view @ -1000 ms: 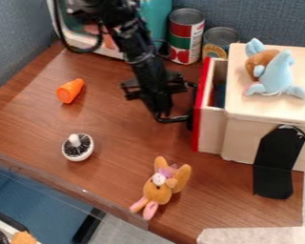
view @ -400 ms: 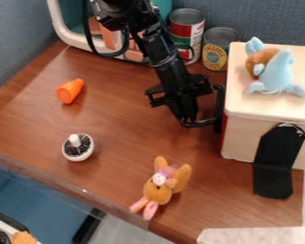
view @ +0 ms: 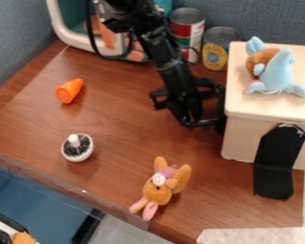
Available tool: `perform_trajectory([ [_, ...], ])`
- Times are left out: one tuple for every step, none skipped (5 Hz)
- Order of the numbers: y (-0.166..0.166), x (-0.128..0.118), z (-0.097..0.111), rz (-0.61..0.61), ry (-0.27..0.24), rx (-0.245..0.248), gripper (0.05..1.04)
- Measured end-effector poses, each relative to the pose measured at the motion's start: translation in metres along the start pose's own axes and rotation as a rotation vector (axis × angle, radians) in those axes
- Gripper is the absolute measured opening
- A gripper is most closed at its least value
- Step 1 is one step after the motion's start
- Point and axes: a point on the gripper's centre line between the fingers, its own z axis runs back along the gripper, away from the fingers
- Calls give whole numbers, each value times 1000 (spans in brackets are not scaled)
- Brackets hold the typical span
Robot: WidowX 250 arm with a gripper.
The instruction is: Close the drawer
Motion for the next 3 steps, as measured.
perform_trajectory([
  [-3, 0, 22, 0, -49, 40, 727],
  [-8, -5, 42, -10, -81, 93, 982],
  [-5, -15, 73, 2, -113, 236, 1003],
])
